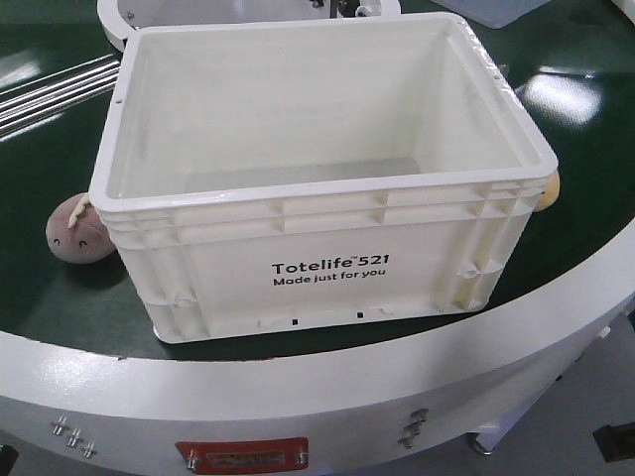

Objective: Place moving items into box and shelve

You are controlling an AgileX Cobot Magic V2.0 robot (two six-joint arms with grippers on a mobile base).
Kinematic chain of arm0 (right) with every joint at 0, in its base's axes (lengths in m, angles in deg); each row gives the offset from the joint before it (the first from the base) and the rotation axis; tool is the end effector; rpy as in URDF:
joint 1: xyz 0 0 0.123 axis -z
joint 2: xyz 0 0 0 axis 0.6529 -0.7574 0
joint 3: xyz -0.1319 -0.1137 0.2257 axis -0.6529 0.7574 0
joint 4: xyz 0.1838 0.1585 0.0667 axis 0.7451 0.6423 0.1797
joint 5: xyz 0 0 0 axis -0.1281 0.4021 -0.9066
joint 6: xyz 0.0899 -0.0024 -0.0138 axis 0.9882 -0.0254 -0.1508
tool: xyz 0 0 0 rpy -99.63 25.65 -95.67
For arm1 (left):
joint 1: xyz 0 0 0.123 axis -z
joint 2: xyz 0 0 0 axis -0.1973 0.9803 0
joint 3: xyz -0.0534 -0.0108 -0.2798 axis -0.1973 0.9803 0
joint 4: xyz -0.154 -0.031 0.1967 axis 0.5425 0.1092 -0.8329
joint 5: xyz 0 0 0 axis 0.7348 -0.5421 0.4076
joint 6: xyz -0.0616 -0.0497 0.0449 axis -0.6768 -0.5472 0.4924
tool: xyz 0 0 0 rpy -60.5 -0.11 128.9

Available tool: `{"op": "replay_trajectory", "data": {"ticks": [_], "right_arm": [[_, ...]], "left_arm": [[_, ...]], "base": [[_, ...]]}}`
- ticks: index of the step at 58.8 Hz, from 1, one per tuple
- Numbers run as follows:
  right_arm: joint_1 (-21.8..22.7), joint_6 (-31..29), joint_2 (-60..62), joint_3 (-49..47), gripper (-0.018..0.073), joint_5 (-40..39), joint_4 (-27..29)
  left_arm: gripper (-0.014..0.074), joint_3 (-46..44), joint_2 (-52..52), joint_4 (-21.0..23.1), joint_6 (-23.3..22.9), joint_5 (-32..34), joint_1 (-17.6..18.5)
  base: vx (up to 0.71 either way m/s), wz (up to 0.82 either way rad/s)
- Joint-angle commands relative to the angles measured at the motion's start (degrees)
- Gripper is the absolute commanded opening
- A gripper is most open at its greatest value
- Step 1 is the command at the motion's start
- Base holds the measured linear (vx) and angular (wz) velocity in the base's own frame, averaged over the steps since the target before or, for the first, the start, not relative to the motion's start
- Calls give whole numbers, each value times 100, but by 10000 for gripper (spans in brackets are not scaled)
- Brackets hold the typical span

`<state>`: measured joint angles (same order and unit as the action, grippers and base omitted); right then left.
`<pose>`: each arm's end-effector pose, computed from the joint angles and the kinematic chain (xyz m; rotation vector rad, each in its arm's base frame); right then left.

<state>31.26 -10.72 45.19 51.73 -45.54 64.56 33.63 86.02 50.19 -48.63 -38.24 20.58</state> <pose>0.0559 0.0094 0.2021 -0.2672 1.4909 -0.0191 0.0559 -0.0095 0.1952 0.2764 1.5660 0.0153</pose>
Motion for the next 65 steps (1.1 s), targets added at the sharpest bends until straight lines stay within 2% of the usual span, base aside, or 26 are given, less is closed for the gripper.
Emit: {"op": "replay_trajectory", "data": {"ticks": [1,8,12,18,24,28,35,50,65], "right_arm": [[19,-14,11,100,-15,-790,-14],[19,0,11,72,-15,-1264,6],[19,0,11,-34,-15,-1216,8],[19,0,7,-416,-15,-700,12],[19,0,-194,-1041,-15,213,12],[19,0,-503,-1474,-15,726,-7],[19,0,-1295,-2233,-15,1165,-20],[19,0,-3050,-3597,-15,1124,-20],[19,0,-3886,-3826,-15,173,40]], "left_arm": [[-22,100,-20,50,-68,744,20],[-22,87,-20,50,-68,1419,20],[-22,16,-20,50,-68,1617,20],[-22,-362,67,124,-68,1146,20],[-22,-929,402,303,-68,507,20],[-22,-1302,780,411,-109,372,20],[-22,-1949,1718,500,-511,340,20],[-22,-3050,3455,451,-600,427,20],[-22,-3234,4133,451,-600,1323,20]], "base": [[0,0],[0,0],[0,0],[0,0],[0,0],[0,0],[0,0],[0,0],[0,0]]}}
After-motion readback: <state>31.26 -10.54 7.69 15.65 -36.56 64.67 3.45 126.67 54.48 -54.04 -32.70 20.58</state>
